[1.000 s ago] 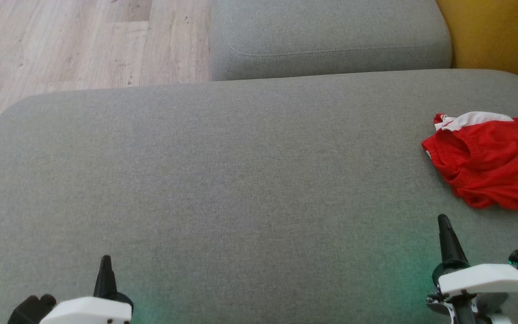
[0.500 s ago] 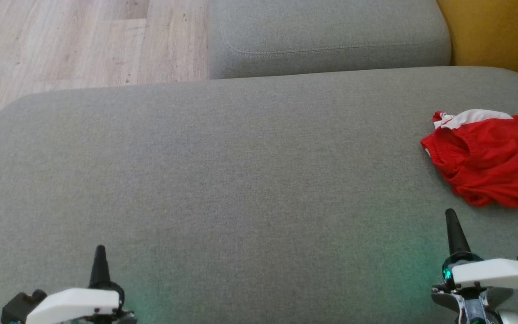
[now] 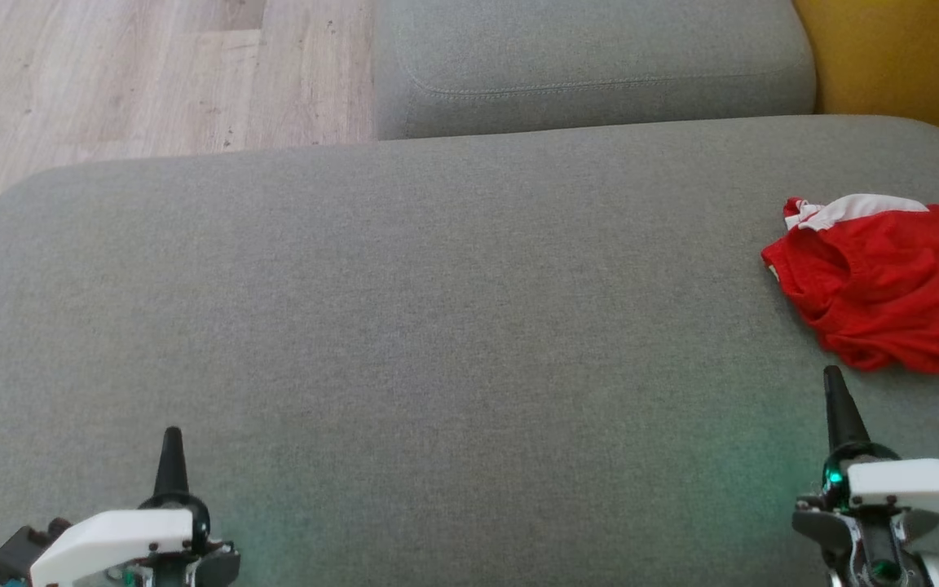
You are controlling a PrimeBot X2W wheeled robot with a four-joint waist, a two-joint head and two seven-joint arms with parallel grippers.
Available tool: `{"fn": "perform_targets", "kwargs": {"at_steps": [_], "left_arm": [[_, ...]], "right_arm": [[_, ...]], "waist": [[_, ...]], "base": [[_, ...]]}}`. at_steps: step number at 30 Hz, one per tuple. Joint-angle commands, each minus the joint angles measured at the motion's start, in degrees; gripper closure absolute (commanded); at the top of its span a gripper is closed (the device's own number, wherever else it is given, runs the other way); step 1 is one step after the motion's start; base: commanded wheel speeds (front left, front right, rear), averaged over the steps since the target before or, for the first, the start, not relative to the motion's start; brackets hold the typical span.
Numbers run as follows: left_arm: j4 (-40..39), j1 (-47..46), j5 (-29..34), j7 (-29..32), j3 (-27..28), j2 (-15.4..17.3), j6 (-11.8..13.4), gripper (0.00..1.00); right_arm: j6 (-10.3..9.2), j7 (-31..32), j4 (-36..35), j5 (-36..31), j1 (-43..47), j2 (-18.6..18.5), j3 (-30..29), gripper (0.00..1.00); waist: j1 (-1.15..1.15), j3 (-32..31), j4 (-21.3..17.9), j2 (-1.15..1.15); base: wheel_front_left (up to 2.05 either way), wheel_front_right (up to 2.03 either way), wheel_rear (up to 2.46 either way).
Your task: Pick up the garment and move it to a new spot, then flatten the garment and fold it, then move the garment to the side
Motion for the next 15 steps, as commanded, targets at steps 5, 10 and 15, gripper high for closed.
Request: {"fn": "perform_targets", "kwargs": {"at_steps": [5, 10, 15], "left_arm": [[-1.61, -3.61, -3.16, 0.91, 3.36, -0.24, -1.12, 1.00], [-1.60, -4.18, -5.63, 1.63, 4.46, -0.62, -1.80, 1.00], [-1.59, -4.75, -8.09, 2.36, 5.55, -1.00, -2.48, 1.00]], "right_arm": [[0.19, 0.62, -1.78, 4.58, -3.93, -1.24, 0.14, 1.00], [0.20, 1.00, -1.71, 7.94, -4.42, -1.23, -0.35, 1.00], [0.20, 1.39, -1.65, 11.30, -4.92, -1.22, -0.84, 1.00]], "waist": [[0.00, 0.13, -0.09, 0.00], [0.00, 0.25, -0.18, 0.00], [0.00, 0.37, -0.26, 0.00]], "base": [[0.00, 0.00, 0.00], [0.00, 0.00, 0.00], [0.00, 0.00, 0.00]]}}
